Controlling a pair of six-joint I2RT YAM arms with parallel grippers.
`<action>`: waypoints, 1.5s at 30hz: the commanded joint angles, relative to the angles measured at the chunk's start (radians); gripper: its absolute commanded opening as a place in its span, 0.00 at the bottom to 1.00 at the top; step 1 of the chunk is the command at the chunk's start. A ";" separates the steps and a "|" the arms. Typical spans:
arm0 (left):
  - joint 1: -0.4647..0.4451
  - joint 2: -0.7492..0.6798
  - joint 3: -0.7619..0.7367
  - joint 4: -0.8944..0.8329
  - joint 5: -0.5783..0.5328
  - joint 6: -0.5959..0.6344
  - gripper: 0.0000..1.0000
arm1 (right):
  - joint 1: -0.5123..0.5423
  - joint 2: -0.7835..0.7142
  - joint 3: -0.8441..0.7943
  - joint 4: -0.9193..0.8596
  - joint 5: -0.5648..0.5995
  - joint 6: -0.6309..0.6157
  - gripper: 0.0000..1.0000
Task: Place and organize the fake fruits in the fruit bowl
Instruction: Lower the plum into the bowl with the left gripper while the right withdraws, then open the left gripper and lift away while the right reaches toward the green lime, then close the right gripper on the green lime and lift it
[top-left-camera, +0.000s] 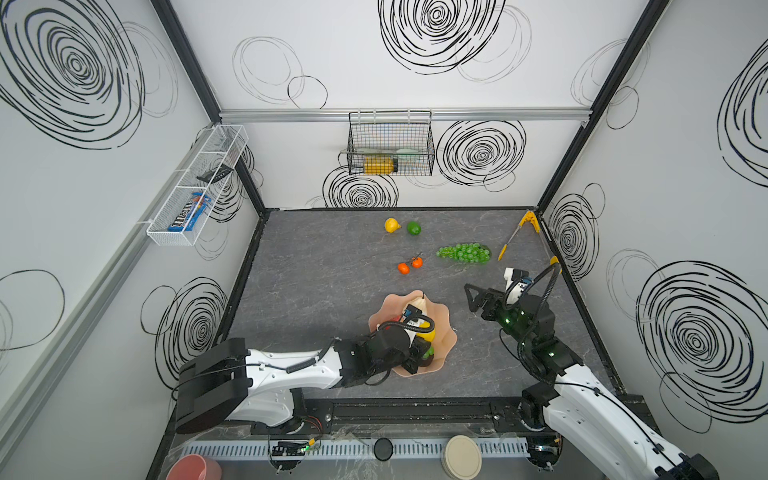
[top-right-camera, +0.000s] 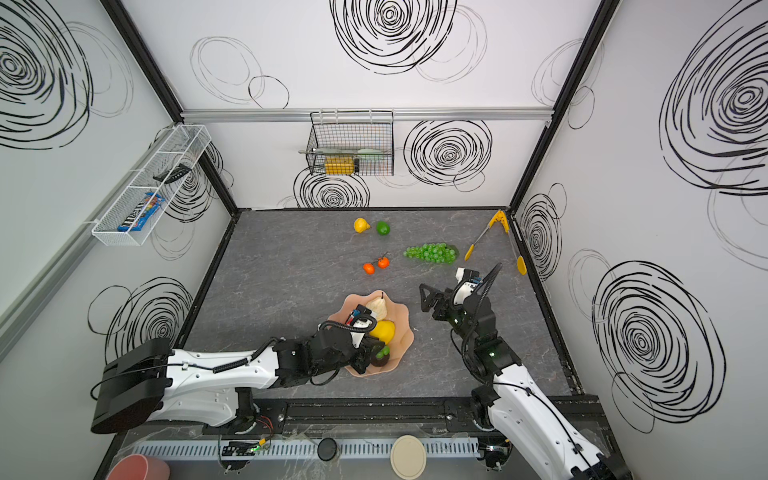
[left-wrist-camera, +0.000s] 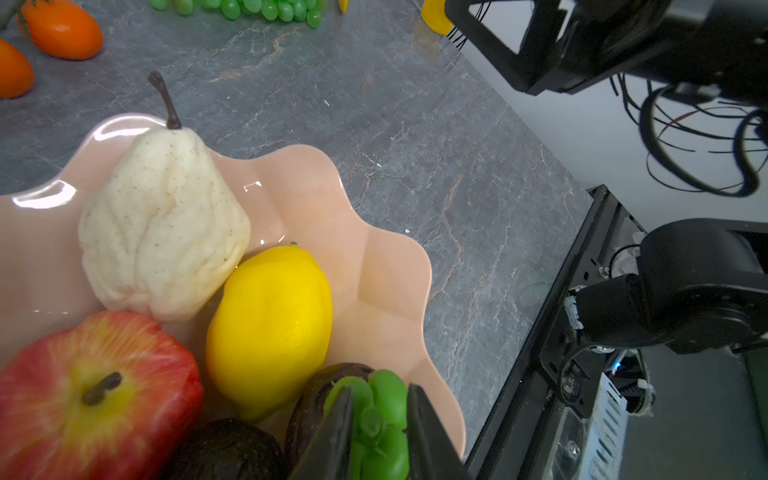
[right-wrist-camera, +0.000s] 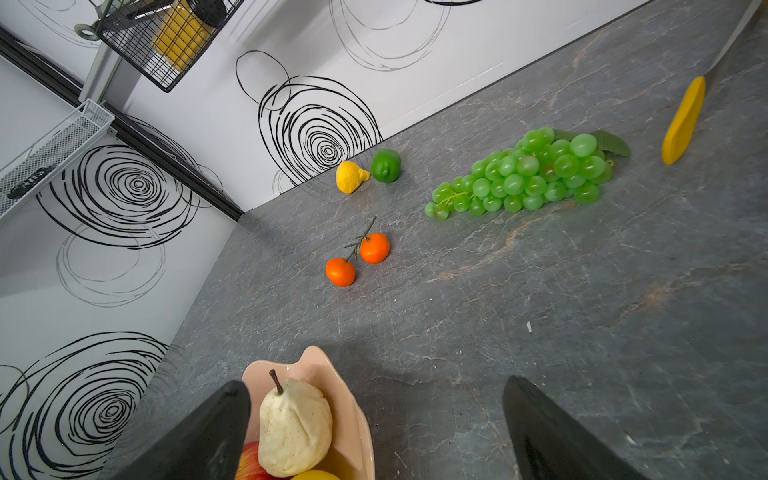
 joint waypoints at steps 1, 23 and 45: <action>0.000 -0.051 0.013 0.015 -0.023 0.010 0.34 | -0.009 0.013 0.012 0.008 0.000 0.000 0.99; 0.513 -0.712 -0.393 0.071 0.014 0.015 0.70 | -0.024 0.883 0.649 -0.100 -0.173 -0.101 0.97; 0.623 -0.804 -0.477 0.086 0.112 0.089 0.87 | -0.105 1.730 1.576 -0.200 -0.299 -0.187 0.93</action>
